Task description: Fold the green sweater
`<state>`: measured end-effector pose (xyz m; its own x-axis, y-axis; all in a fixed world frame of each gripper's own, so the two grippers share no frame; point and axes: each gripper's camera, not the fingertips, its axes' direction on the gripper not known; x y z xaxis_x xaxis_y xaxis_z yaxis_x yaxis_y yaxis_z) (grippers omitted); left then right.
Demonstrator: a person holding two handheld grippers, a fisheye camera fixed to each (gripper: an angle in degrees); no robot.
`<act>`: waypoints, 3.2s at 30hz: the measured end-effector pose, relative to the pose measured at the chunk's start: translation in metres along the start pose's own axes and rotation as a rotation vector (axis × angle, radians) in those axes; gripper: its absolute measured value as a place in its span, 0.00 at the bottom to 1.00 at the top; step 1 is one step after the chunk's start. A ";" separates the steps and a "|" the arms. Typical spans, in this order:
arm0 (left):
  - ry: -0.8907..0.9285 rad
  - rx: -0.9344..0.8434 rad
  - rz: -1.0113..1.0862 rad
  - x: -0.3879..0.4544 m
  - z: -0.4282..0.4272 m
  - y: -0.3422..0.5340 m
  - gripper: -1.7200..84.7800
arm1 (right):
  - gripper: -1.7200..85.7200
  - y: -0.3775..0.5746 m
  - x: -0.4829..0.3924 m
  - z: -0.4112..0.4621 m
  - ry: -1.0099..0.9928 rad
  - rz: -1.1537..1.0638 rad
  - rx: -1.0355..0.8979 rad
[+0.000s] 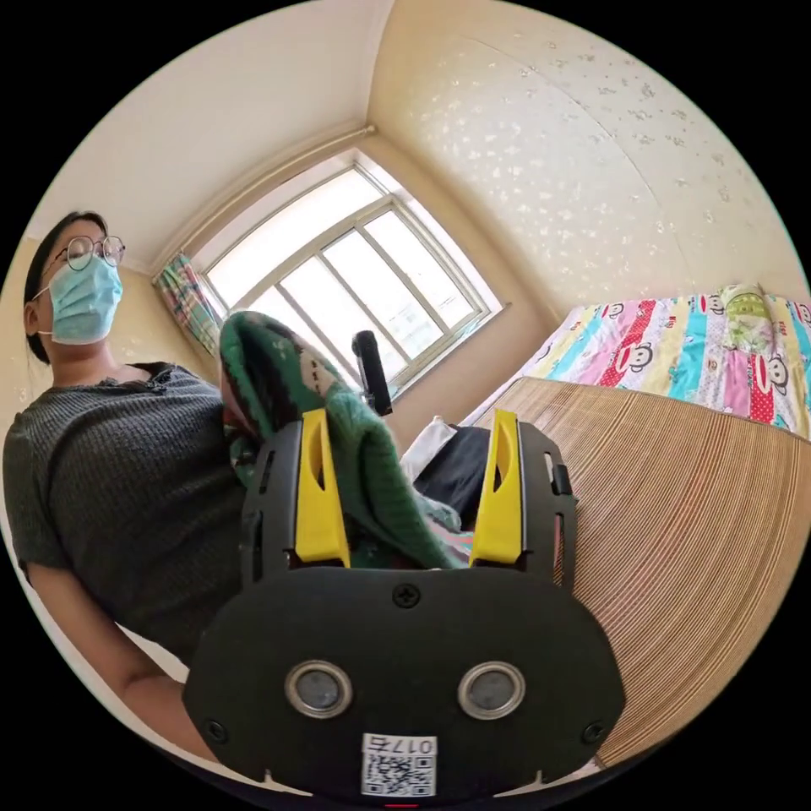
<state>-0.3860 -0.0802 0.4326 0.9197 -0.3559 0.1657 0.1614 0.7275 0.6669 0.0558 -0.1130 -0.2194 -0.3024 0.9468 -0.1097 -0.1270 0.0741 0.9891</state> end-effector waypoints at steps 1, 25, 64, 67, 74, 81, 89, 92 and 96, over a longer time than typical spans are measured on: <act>0.013 -0.002 -0.006 -0.011 0.000 0.002 0.04 | 0.28 0.002 0.004 0.008 -0.021 0.002 -0.021; -1.414 0.270 -0.311 -0.081 -0.040 -0.024 0.17 | 0.07 -0.090 -0.070 0.127 0.649 -0.149 -0.020; -1.728 0.119 0.057 -0.230 0.053 -0.131 0.08 | 0.21 0.002 0.055 0.147 0.328 0.050 -0.169; -1.752 0.161 0.076 -0.222 0.056 -0.133 0.08 | 0.13 -0.015 0.078 0.184 0.424 0.099 -0.271; -1.852 0.218 0.104 -0.153 0.029 -0.126 0.08 | 0.05 -0.089 0.081 0.131 0.849 0.197 -0.019; -1.817 0.166 -0.199 -0.107 -0.044 -0.060 0.08 | 0.03 -0.123 0.005 0.013 0.889 0.118 0.498; -1.606 0.030 -0.286 -0.160 -0.039 0.028 0.07 | 0.03 -0.134 -0.111 0.003 1.144 -0.382 0.574; -1.491 -0.005 -0.255 -0.201 -0.029 0.020 0.07 | 0.04 -0.147 -0.066 0.012 0.781 -0.459 0.264; -1.489 -0.112 -0.266 -0.237 -0.012 -0.001 0.07 | 0.13 -0.121 0.036 0.052 0.240 -0.268 -0.058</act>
<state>-0.6002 0.0106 0.3839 -0.3176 -0.6809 0.6599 0.3478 0.5637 0.7491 0.1096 -0.0718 -0.3378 -0.4635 0.7950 -0.3913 -0.2833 0.2855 0.9156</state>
